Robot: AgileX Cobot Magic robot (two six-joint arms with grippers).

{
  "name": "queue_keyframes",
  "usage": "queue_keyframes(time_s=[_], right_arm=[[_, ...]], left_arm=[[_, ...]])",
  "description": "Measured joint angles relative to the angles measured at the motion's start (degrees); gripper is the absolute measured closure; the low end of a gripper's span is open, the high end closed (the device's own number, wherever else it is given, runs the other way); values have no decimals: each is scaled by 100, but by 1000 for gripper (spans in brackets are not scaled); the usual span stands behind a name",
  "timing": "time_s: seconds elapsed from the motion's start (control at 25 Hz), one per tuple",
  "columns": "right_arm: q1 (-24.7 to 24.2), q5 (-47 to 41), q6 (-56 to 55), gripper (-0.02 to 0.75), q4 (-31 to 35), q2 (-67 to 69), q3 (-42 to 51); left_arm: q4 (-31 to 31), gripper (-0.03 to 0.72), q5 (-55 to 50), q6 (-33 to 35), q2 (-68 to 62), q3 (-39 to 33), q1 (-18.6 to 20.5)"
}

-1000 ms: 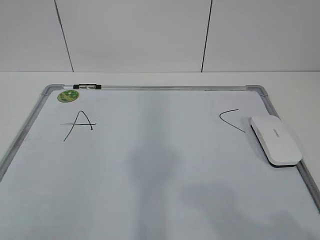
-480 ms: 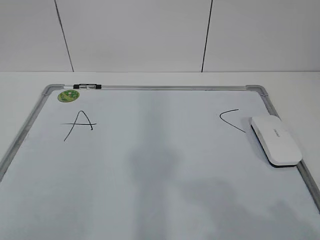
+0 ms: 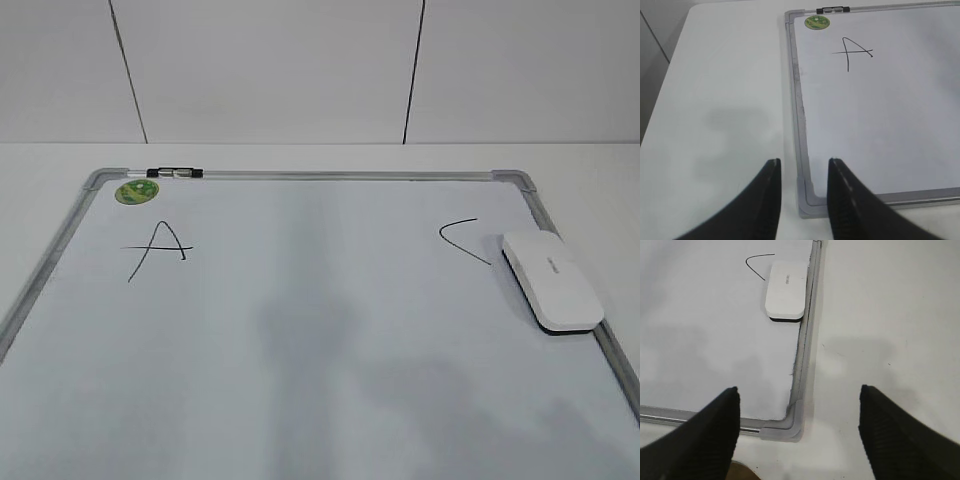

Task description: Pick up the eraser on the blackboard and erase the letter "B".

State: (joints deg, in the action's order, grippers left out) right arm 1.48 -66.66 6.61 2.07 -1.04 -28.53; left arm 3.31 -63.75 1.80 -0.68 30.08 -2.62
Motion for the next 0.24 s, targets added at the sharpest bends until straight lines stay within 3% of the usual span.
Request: queue_keyframes(time_s=[0.24], right_arm=[[0, 0, 0, 166, 0, 0, 10]], left_arm=[[0, 448, -1, 0, 0, 0, 0]])
